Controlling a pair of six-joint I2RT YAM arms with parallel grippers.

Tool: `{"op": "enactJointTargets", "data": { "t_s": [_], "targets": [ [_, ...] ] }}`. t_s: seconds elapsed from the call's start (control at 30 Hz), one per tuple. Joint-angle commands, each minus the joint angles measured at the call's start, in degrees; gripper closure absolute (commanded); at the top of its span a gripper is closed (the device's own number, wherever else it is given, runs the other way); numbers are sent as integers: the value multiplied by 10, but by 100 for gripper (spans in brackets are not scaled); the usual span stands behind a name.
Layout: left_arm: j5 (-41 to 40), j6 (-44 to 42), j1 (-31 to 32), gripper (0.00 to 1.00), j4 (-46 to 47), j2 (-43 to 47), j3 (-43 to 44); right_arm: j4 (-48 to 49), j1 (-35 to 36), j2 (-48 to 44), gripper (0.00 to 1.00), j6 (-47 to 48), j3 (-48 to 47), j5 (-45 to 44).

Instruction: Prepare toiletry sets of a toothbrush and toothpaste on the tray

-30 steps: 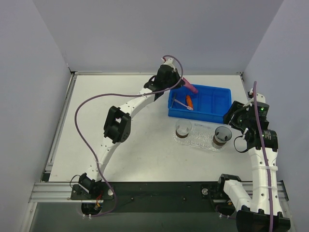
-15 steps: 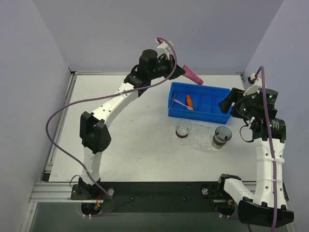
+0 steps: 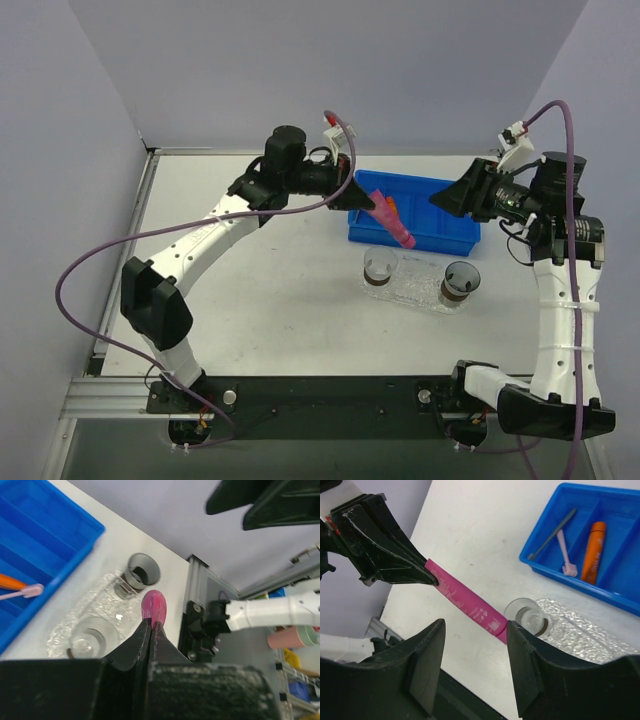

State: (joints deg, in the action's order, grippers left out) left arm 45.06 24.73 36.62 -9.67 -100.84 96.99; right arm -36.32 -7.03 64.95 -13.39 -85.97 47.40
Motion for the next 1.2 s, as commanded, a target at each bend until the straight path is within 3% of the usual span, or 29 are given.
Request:
{"op": "enactJointTargets", "data": {
  "t_s": [0.0, 0.37, 0.8, 0.93, 1.17],
  "targets": [
    [82, -20, 24, 100, -10, 54, -17, -6, 26, 5, 54, -23, 17, 88],
    [137, 4, 74, 100, -13, 28, -3, -6, 112, 33, 66, -42, 34, 167],
    [147, 31, 77, 100, 17, 13, 0, -10, 119, 25, 78, -34, 71, 211],
    [147, 37, 76, 100, 20, 7, 7, -10, 120, 25, 87, -34, 74, 213],
    [144, 41, 76, 100, 28, 5, 7, -12, 120, 22, 86, -34, 82, 218]
  ]
}}
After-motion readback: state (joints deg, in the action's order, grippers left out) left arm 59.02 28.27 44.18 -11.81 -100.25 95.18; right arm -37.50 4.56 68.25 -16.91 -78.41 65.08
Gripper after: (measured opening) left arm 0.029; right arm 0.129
